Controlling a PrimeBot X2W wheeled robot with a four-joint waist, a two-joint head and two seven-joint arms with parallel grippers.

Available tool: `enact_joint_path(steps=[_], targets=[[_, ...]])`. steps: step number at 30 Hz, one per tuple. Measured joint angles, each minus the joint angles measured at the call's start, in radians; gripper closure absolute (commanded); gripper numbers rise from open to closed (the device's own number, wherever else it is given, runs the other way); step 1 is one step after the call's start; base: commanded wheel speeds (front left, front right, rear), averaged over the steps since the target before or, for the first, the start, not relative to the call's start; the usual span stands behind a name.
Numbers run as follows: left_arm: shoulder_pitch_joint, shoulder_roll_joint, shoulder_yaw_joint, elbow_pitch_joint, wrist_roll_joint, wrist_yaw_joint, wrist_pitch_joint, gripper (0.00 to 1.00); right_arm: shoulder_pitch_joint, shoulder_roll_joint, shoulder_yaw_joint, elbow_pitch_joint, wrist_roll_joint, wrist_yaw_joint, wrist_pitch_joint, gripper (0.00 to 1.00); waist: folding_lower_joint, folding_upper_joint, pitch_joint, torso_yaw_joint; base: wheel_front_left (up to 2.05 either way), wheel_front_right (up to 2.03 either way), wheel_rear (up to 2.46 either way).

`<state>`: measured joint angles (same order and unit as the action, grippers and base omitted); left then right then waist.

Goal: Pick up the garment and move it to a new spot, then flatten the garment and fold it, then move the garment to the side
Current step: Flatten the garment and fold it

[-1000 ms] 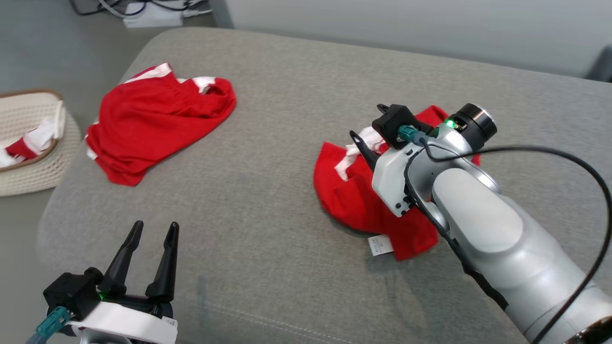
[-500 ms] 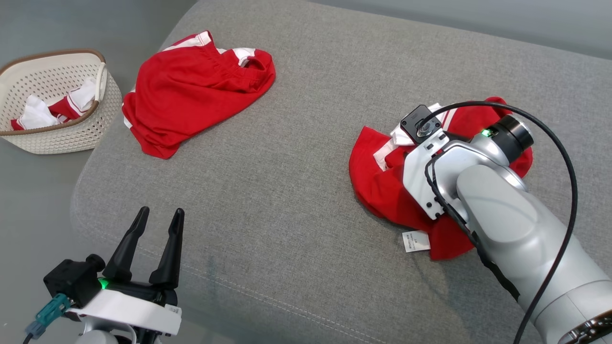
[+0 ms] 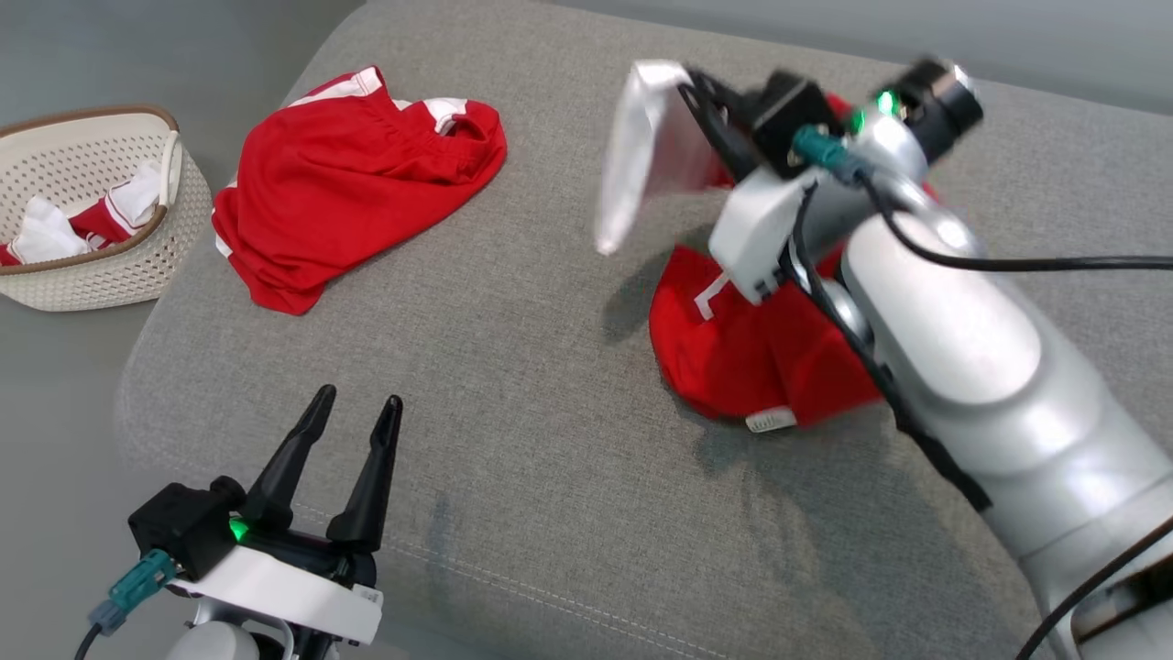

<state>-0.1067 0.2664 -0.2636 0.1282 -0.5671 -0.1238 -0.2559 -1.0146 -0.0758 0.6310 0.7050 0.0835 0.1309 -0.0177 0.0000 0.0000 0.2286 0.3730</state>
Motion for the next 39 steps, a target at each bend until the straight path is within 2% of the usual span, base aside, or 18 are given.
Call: enact_joint_path(steps=[2, 5, 9, 12, 16, 20, 24, 27, 31, 36, 37, 38, 39], targets=[[0.000, 0.000, -0.011, 0.001, 0.000, 0.000, 0.000, 0.00, -0.056, 0.001, 0.022, -0.042, 0.032, 0.000, -0.058, 1.00, 0.0000, 0.0000, -0.009, -0.005, 0.00, 0.00, 0.00], [0.001, 0.000, -0.021, 0.006, 0.002, 0.000, 0.000, 0.00, -0.136, 0.004, 0.002, -0.070, 0.069, 0.000, -0.137, 1.00, 0.0000, 0.0000, -0.026, -0.012, 0.00, 0.00, 0.00], [0.012, 0.000, -0.026, 0.012, 0.008, 0.000, 0.000, 0.00, -0.210, 0.007, -0.111, -0.018, 0.055, 0.000, -0.168, 1.00, 0.0000, 0.0000, -0.048, -0.029, 0.00, 0.00, 0.00], [0.034, -0.002, -0.021, 0.012, 0.013, 0.000, 0.000, 0.00, -0.201, 0.005, -0.193, 0.051, 0.004, 0.000, -0.160, 1.00, 0.0000, 0.0000, -0.057, -0.052, 0.00, 0.00, 0.00], [0.045, -0.002, -0.010, 0.007, 0.017, 0.000, 0.000, 0.00, -0.101, 0.007, -0.338, 0.144, -0.095, 0.000, -0.108, 1.00, 0.0000, 0.0000, -0.063, -0.093, 0.00, 0.00, 0.00], [0.045, -0.003, -0.009, -0.008, 0.022, 0.000, 0.000, 0.00, 0.091, 0.002, -0.534, 0.210, -0.226, 0.000, -0.064, 1.00, 0.0000, 0.0000, -0.063, -0.140, 0.00, 0.00, 0.00], [0.045, 0.003, -0.016, -0.025, 0.022, 0.000, 0.000, 0.00, 0.271, -0.001, -0.728, 0.191, -0.329, 0.000, -0.053, 1.00, 0.0000, 0.0000, -0.056, -0.187, 0.00, 0.00, 0.00], [0.043, 0.012, -0.033, -0.034, 0.022, 0.000, 0.000, 0.00, 0.372, 0.007, -0.834, 0.143, -0.379, 0.000, -0.054, 1.00, 0.0000, 0.0000, -0.049, -0.220, 0.00, 0.00, 0.00], [0.038, 0.035, -0.067, -0.040, 0.022, 0.000, 0.000, 0.00, 0.454, 0.018, -0.909, 0.096, -0.405, 0.000, -0.063, 1.00, 0.0000, 0.0000, -0.041, -0.260, 0.00, 0.00, 0.00], [0.018, 0.061, -0.132, -0.036, 0.022, 0.000, 0.000, 0.00, 0.502, 0.024, -0.903, 0.088, -0.347, 0.000, -0.076, 1.00, 0.0000, 0.0000, -0.035, -0.300, 0.00, 0.00, 0.00], [0.011, 0.067, -0.145, -0.032, 0.022, 0.000, 0.000, 0.00, 0.508, 0.026, -0.897, 0.087, -0.337, 0.000, -0.080, 0.80, 0.0000, 0.0000, -0.035, -0.307, 0.00, 0.00, 0.00], [0.005, 0.072, -0.156, -0.028, 0.022, 0.000, 0.000, 0.00, 0.513, 0.026, -0.884, 0.086, -0.328, 0.000, -0.086, 0.02, 0.0000, 0.0000, -0.034, -0.314, 0.00, 0.00, 0.00], [-0.002, 0.075, -0.166, -0.021, 0.022, 0.000, 0.000, 0.00, 0.516, 0.026, -0.873, 0.086, -0.314, 0.000, -0.096, 0.02, 0.0000, 0.0000, -0.034, -0.322, 0.00, 0.00, 0.00]])
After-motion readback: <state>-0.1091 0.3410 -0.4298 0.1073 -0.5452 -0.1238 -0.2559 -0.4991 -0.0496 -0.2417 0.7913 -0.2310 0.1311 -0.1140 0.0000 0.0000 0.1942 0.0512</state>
